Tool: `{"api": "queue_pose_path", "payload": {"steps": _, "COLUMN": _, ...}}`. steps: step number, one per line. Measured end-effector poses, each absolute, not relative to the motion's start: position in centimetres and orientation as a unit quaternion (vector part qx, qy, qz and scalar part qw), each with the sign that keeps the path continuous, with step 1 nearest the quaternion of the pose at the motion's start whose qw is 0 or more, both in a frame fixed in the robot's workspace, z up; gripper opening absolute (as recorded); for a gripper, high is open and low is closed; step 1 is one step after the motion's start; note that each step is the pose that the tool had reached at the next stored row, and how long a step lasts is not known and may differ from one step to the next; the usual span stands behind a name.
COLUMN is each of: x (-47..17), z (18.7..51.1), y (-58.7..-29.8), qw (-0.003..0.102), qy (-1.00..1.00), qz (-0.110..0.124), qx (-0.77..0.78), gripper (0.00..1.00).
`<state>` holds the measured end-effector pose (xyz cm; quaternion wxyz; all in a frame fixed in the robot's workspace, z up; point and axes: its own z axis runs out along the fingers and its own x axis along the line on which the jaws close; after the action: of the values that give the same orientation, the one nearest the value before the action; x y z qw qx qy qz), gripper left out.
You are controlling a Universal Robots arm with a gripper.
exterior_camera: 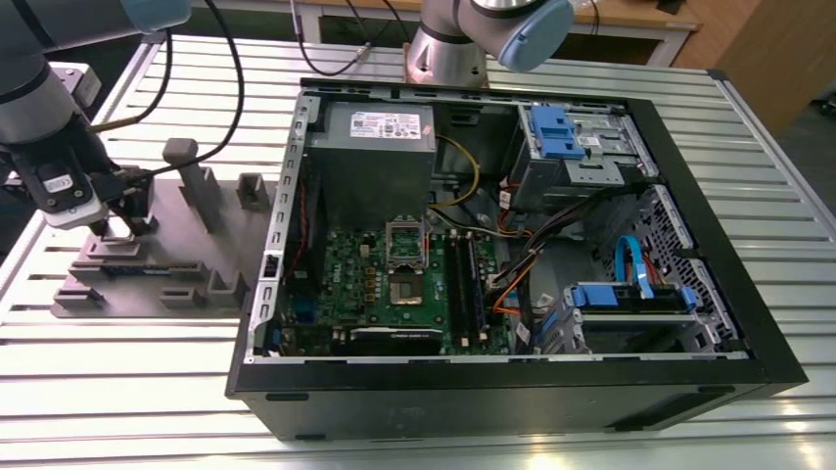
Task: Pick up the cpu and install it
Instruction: 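Pick up the cpu and move it towards the insertion slot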
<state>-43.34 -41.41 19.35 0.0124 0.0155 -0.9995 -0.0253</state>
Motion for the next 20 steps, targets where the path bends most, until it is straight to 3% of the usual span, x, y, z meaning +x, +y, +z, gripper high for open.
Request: {"api": "queue_pose_path", "payload": {"steps": 20, "x": -43.34, "z": 20.06, "y": -41.41, "qw": 0.012, "qy": -0.999, "qz": -0.025, "qx": 0.016, "gripper": 0.47}}
